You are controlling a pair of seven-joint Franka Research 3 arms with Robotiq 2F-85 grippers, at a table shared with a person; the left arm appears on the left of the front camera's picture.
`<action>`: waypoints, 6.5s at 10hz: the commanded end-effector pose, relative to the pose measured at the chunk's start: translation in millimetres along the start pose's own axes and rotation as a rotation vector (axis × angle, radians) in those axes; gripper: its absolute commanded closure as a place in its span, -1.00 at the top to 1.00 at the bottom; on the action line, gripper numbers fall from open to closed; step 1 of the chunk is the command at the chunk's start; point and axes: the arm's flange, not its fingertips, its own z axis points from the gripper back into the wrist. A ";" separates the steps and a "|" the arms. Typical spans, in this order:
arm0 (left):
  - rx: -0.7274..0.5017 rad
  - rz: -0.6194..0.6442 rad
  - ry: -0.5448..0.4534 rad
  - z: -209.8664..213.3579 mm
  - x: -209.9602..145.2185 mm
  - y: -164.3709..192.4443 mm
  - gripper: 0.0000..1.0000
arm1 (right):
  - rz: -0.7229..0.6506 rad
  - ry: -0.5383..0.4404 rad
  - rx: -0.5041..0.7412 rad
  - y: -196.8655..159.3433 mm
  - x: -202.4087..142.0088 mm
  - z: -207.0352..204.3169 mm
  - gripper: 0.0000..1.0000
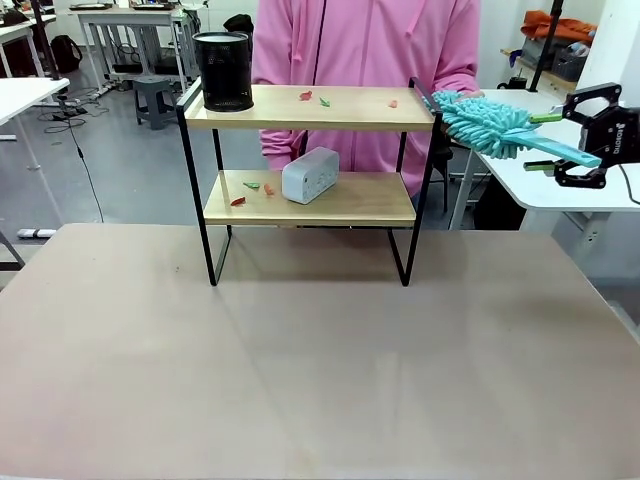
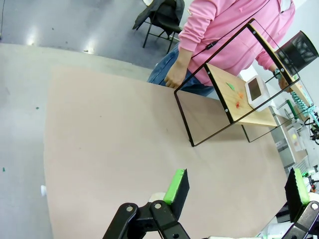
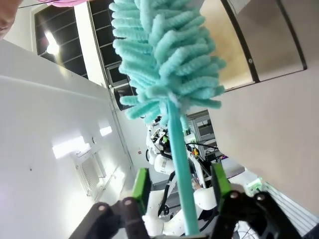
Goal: Clean the shelf.
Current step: Pick up the Duster from the human, then clean the specific tier of the Shelf with the Duster once objects are removed.
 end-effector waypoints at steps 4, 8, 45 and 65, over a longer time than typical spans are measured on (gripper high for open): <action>-0.015 -0.023 -0.018 -1.3 -0.3 0.5 1.00 | 0.014 -0.003 0.024 0.0 3.5 -1.9 -0.86; -0.015 -0.023 -0.018 -1.3 -0.3 0.5 1.00 | -0.003 0.017 0.027 -7.9 8.1 -0.6 -1.00; -0.015 -0.023 -0.018 -1.3 -0.3 0.5 1.00 | 0.637 -0.191 -0.650 29.2 -241.8 133.3 -0.77; -0.015 -0.023 -0.018 -1.3 -0.3 0.5 1.00 | 0.778 -0.303 -1.026 204.4 -196.8 -140.5 -1.00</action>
